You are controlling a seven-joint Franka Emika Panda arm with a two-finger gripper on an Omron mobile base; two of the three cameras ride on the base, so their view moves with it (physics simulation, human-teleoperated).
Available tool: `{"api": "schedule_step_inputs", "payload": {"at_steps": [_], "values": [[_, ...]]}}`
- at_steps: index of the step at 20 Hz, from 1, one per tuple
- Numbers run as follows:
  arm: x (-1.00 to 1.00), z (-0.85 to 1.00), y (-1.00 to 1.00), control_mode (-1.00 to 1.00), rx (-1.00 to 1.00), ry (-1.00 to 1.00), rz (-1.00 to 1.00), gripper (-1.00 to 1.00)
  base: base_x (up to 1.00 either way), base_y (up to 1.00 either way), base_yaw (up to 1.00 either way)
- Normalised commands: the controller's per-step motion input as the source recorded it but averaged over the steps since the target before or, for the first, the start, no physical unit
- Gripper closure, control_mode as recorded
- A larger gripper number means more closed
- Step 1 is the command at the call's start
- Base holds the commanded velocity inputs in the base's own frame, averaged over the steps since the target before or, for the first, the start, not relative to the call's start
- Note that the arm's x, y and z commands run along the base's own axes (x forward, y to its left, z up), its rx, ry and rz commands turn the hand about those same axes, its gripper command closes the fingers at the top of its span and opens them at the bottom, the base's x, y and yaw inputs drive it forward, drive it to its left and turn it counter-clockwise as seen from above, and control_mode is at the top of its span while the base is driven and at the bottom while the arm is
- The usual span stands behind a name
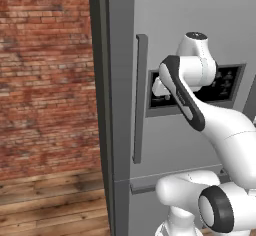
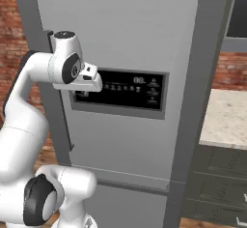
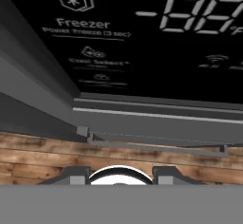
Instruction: Retrieve the sausage and cheese from the fridge and place them on the cutting board on the counter.
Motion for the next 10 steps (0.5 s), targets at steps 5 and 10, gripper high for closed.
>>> {"api": "schedule_step_inputs", "payload": {"at_steps": [5, 10], "values": [[0.0, 0.0, 0.0, 1.0, 0.0, 0.0, 0.0, -1.0, -0.04, 0.09, 0.03], [0.0, 0.0, 0.0, 1.0, 0.0, 0.0, 0.0, -1.0, -0.29, 0.63, 0.01]]}}
